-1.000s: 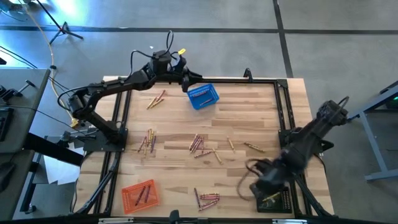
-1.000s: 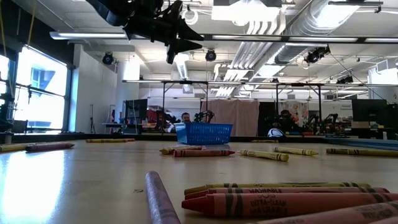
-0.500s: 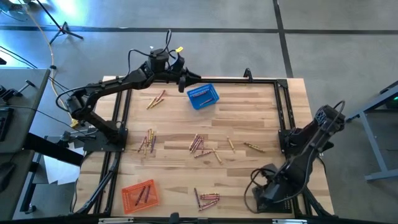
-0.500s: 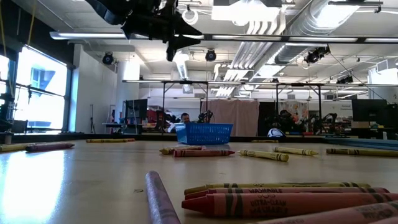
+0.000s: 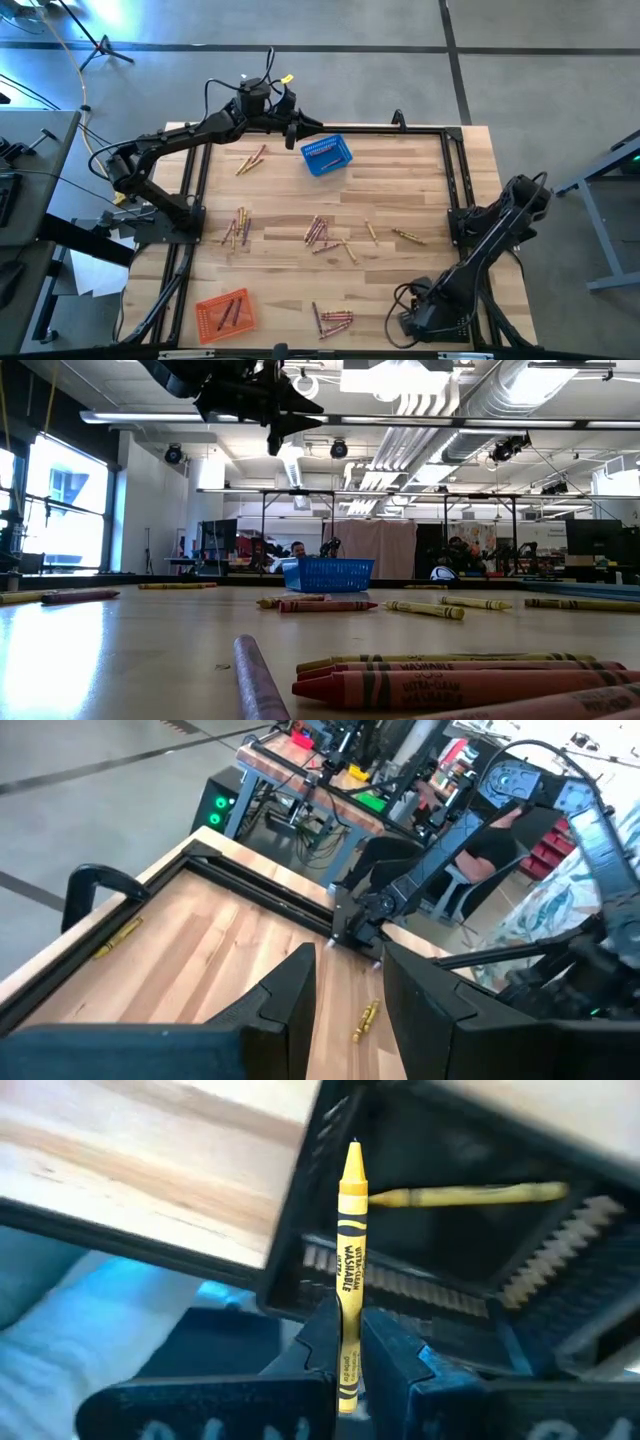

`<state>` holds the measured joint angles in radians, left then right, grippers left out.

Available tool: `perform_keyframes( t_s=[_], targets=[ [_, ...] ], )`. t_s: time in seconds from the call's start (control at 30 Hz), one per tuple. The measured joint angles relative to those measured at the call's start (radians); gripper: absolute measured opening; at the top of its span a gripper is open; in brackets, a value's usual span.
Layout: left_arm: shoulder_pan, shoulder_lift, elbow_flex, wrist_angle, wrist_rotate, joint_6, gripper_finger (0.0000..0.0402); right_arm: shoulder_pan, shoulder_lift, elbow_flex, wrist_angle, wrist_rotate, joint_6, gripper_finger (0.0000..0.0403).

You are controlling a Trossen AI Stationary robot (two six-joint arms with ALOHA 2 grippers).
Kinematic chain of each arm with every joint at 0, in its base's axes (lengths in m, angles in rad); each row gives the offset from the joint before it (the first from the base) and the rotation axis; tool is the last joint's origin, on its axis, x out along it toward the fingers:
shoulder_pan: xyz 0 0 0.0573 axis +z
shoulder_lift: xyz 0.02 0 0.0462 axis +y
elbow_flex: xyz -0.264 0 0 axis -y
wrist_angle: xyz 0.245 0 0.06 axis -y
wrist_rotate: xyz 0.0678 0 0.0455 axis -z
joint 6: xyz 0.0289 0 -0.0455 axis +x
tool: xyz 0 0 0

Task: Sort crayons
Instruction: Put the yellow crayon into the black bin

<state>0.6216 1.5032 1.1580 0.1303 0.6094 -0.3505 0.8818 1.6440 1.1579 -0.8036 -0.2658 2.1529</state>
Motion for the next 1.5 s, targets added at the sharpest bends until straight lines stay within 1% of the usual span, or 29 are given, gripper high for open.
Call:
perform_keyframes(
  t_s=[0.1, 0.27, 0.4, 0.5, 0.63, 0.7, 0.73, 0.77, 0.83, 0.93, 1.0, 1.07, 1.17, 1.23, 1.4, 1.5],
  targets=[
    [0.0, 0.0, 0.0, 0.0, 0.0, -0.007, 0.0103, 0.0, -0.004, -0.058, 0.095, 0.0, 0.009, 0.0014],
    [0.0, 0.0, 0.0, 0.0, 0.0, -0.006, 0.0103, 0.002, -0.01, -0.097, 0.098, 0.001, 0.012, 0.0017],
    [0.0, 0.0, 0.0, 0.0, 0.0, -0.006, 0.0103, 0.003, -0.011, -0.101, 0.075, -0.008, 0.047, 0.0035],
    [0.0, 0.0, 0.0, 0.0, 0.0, -0.005, 0.0103, 0.002, -0.011, -0.1, 0.082, -0.059, 0.047, 0.0058],
    [0.0, 0.0, 0.0, 0.0, 0.0, 0.004, 0.0103, 0.003, -0.018, -0.1, 0.081, -0.165, 0.047, 0.009],
    [0.0, 0.0, 0.0, 0.0, 0.0, 0.004, 0.0103, -0.008, -0.041, -0.1, 0.088, -0.218, 0.05, 0.0102],
    [0.0, 0.0, 0.0, 0.0, 0.0, 0.004, 0.0103, -0.016, -0.059, -0.1, 0.099, -0.225, 0.049, 0.0106],
    [0.0, 0.0, 0.0, 0.0, 0.0, 0.004, 0.0103, -0.026, -0.083, -0.1, 0.106, -0.217, 0.05, 0.0108],
    [0.0, 0.0, 0.0, 0.0, 0.0, 0.004, 0.0103, -0.047, -0.142, -0.1, 0.104, -0.162, 0.058, 0.0108],
    [0.0, 0.0, 0.0, 0.0, 0.0, 0.004, 0.0103, -0.071, -0.243, -0.099, 0.052, -0.007, 0.067, 0.0106],
    [0.0, 0.0, 0.0, 0.0, 0.0, 0.004, 0.0103, -0.092, -0.305, -0.098, -0.046, 0.111, 0.068, 0.0103],
    [0.0, 0.0, 0.0, 0.0, 0.0, 0.004, 0.0103, -0.124, -0.356, -0.098, -0.186, 0.211, 0.082, 0.0099],
    [0.0, 0.0, 0.0, 0.0, 0.0, 0.004, 0.0103, -0.207, -0.4, -0.104, -0.362, 0.315, 0.068, 0.0096],
    [0.0, 0.0, 0.0, -0.003, 0.0, 0.004, 0.0103, -0.288, -0.41, -0.127, -0.363, 0.337, -0.023, 0.0096],
    [0.0, 0.0, 0.0, -0.021, 0.0, -0.007, 0.0103, -0.517, -0.376, -0.218, -0.15, 0.337, -0.355, 0.0096],
    [0.0, 0.0, 0.0, -0.037, 0.0, -0.007, 0.0103, -0.64, -0.34, -0.258, -0.095, 0.336, -0.458, 0.0096]
  ],
)
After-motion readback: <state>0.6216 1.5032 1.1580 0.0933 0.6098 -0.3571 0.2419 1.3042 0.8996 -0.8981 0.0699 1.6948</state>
